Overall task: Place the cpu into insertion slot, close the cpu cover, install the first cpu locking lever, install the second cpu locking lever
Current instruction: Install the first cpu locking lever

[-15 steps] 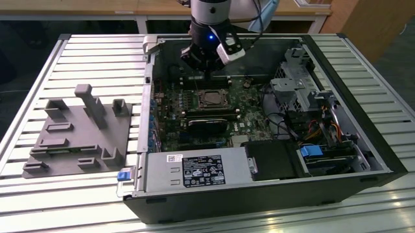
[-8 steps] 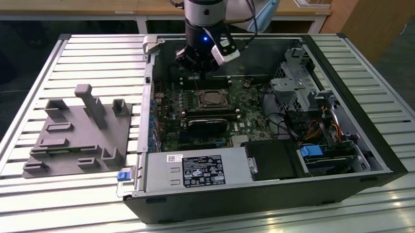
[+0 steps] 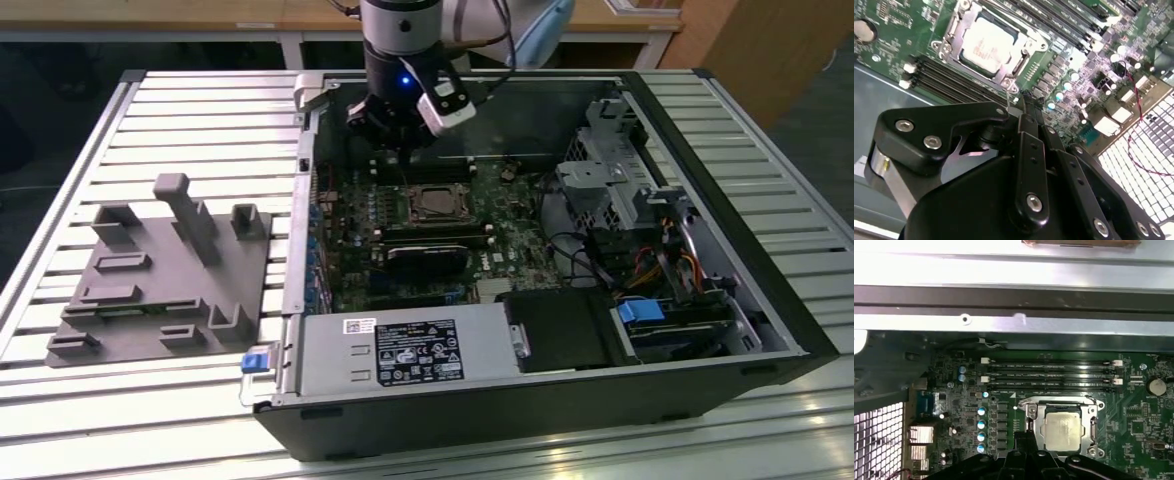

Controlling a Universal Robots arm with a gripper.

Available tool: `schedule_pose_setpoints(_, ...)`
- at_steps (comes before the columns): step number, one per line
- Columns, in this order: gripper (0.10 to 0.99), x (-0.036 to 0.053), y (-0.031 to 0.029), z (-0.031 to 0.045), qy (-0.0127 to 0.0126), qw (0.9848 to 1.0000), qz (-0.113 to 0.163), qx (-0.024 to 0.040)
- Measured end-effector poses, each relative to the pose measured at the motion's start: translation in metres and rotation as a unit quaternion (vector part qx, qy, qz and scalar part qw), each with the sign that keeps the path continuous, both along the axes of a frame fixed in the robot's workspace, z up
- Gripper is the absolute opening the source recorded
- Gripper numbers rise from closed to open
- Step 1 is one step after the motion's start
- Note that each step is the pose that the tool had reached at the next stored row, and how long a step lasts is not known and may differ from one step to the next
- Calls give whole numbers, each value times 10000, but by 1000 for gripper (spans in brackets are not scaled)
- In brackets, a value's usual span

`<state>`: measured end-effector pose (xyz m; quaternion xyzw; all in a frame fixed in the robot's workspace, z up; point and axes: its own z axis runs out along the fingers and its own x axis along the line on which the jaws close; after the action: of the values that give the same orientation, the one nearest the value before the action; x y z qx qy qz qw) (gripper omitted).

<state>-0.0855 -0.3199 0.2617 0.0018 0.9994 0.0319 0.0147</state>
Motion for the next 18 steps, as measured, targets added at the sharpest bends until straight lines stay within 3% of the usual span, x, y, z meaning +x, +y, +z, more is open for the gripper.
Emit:
schedule_pose_setpoints(7, 106, -101, 30, -29, -11, 10000, 4, 0)
schedule_pose_setpoints(18, 106, -164, 129, -70, -11, 10000, 5, 0)
